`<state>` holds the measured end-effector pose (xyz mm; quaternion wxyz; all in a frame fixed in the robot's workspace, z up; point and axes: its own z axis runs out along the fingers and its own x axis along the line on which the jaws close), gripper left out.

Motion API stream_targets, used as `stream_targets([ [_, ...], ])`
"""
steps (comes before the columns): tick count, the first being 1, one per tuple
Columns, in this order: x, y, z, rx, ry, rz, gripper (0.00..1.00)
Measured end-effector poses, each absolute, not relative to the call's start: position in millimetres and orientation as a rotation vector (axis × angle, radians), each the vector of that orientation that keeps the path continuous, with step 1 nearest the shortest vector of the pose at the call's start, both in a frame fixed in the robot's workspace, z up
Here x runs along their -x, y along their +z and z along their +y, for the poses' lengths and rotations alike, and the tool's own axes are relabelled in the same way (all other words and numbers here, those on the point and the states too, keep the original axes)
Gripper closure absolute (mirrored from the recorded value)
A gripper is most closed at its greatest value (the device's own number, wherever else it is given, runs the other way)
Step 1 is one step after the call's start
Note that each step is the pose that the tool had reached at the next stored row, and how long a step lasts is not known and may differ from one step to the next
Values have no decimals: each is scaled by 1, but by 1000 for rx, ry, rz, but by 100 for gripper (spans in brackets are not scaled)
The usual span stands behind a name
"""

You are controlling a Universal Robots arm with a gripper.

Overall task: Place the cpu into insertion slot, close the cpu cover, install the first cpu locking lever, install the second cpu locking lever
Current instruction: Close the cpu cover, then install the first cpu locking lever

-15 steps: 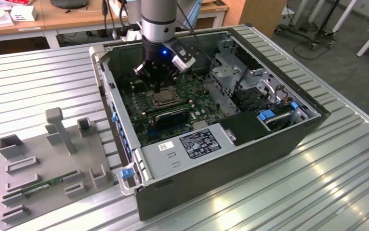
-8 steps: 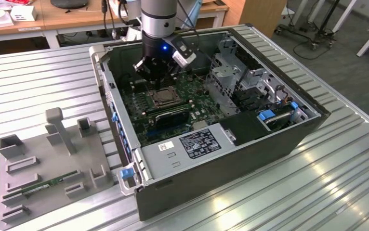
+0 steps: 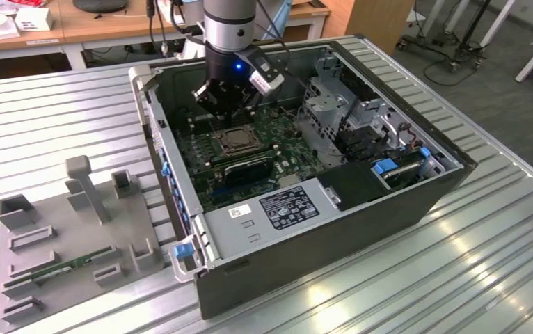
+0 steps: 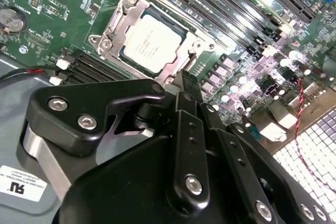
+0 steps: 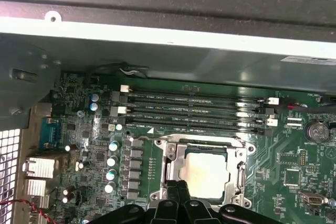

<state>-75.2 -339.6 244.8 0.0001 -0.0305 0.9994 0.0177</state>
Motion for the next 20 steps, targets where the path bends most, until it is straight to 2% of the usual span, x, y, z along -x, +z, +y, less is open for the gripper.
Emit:
stream_targets([
  [20,45,245,-340,95,56,3139,89],
])
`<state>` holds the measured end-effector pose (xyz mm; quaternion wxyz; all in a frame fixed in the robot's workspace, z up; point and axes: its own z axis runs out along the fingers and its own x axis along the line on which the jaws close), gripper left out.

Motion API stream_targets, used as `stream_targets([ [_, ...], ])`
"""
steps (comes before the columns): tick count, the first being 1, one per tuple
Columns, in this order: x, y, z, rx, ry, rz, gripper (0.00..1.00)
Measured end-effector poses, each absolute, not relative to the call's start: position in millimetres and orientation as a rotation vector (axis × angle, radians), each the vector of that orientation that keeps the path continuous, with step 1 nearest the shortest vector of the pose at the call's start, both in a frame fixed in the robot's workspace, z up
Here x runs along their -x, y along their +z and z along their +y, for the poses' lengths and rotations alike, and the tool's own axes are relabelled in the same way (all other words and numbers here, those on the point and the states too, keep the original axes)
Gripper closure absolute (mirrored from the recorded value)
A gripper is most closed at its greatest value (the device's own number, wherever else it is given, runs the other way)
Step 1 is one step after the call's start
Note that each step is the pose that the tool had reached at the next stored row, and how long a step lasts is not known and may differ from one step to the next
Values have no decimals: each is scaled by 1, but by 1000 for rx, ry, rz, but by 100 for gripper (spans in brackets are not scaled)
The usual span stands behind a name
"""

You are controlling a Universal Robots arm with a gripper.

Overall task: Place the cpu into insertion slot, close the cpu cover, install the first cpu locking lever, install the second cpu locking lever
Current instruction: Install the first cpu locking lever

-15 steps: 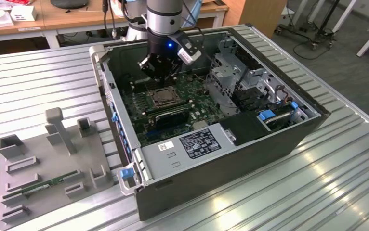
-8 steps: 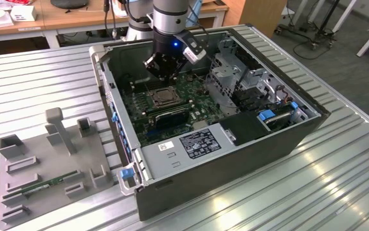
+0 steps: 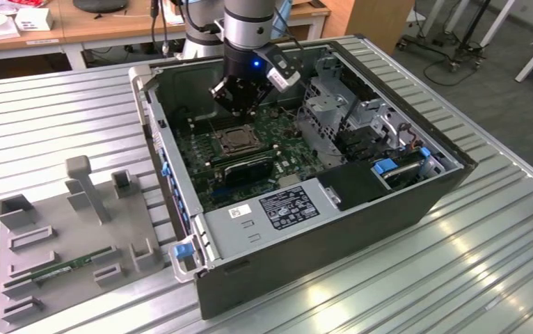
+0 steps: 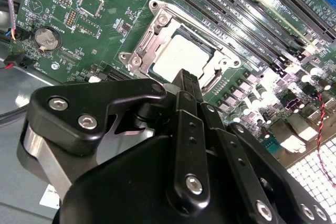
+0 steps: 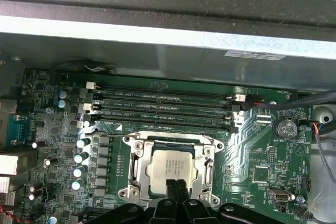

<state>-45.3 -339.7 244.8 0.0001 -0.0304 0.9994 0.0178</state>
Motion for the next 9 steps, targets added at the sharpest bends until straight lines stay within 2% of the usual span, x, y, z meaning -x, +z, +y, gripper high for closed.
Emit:
stream_targets([
  [9,48,245,-340,95,56,3139,89],
])
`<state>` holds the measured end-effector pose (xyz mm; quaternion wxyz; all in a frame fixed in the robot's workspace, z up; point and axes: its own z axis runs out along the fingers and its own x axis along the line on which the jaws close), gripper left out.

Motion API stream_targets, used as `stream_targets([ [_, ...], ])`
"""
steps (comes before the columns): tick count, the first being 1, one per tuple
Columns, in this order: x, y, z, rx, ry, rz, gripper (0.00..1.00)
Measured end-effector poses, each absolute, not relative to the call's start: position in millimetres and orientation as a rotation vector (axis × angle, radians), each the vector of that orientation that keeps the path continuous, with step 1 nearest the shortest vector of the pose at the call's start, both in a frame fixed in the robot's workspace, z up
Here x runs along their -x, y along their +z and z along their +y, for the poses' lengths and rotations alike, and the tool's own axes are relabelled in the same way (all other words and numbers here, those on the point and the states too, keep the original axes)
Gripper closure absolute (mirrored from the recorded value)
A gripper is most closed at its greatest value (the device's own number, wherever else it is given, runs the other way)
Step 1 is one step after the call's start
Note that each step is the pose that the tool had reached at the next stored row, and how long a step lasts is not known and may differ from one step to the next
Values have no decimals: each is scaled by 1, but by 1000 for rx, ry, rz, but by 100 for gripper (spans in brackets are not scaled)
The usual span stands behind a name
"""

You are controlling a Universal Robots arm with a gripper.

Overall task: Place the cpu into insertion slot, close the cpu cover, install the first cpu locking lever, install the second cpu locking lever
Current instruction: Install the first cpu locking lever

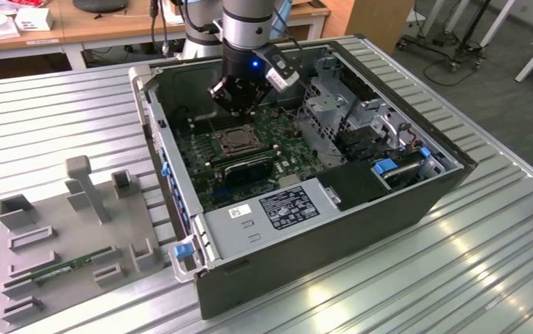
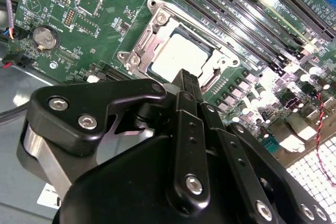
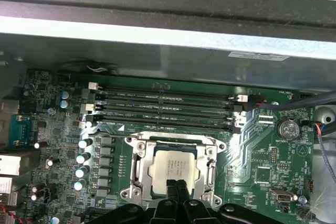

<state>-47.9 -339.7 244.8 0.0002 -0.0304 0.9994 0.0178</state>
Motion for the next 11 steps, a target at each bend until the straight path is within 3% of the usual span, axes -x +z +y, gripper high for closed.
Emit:
stream_targets([
  [11,63,244,-340,95,56,3139,89],
])
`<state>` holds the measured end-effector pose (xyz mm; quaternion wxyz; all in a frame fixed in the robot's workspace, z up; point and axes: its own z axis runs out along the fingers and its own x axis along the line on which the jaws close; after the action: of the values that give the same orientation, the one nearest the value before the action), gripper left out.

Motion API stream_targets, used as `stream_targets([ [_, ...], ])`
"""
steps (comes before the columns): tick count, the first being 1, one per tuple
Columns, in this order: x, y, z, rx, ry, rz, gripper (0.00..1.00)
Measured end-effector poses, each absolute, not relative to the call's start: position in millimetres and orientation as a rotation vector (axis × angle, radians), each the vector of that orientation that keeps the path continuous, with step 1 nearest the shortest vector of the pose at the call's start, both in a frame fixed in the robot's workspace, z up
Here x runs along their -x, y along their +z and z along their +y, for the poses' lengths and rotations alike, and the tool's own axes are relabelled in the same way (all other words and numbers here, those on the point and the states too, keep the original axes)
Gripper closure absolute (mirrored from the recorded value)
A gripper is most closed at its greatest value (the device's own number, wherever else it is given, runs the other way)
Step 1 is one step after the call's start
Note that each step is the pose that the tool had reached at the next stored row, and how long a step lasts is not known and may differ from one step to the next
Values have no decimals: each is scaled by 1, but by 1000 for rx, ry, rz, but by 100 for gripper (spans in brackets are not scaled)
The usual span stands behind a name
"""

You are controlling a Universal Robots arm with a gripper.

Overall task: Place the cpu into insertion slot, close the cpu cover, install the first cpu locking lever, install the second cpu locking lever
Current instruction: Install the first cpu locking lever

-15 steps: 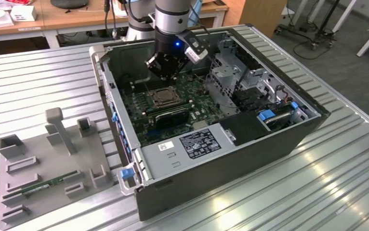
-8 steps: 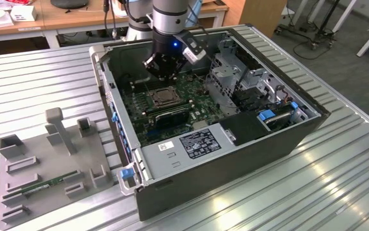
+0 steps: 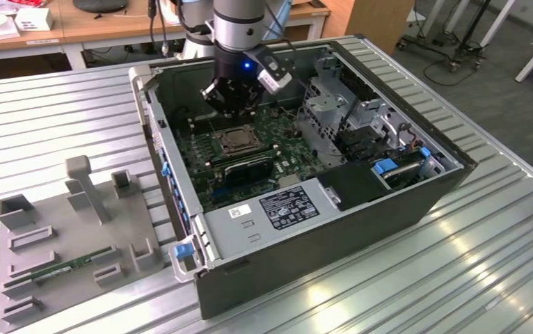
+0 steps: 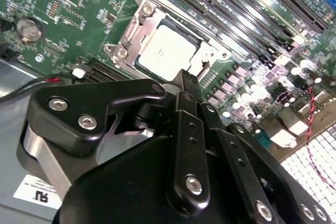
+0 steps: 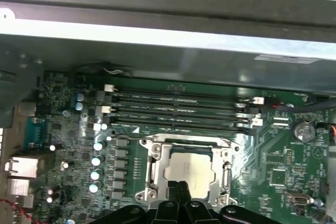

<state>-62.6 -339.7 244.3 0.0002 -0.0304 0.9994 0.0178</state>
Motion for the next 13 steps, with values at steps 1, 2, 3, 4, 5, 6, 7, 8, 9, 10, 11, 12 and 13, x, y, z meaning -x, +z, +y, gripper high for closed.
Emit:
stream_targets([
  [1,64,244,-340,95,56,3139,89],
  [2,66,244,-340,95,56,3139,89],
  [3,68,244,-340,95,56,3139,89],
  [4,69,244,-340,95,56,3139,89],
  [5,71,244,-340,96,56,3139,89],
  [6,72,244,-340,96,56,3139,89],
  [7,74,244,-340,95,56,3139,89],
  [8,75,244,-340,95,56,3139,89],
  [9,77,244,-340,95,56,3139,89],
  [10,78,244,-340,95,56,3139,89],
  [11,80,244,-340,95,56,3139,89],
  [12,81,244,-340,95,56,3139,89],
  [13,82,244,-340,95,56,3139,89],
])
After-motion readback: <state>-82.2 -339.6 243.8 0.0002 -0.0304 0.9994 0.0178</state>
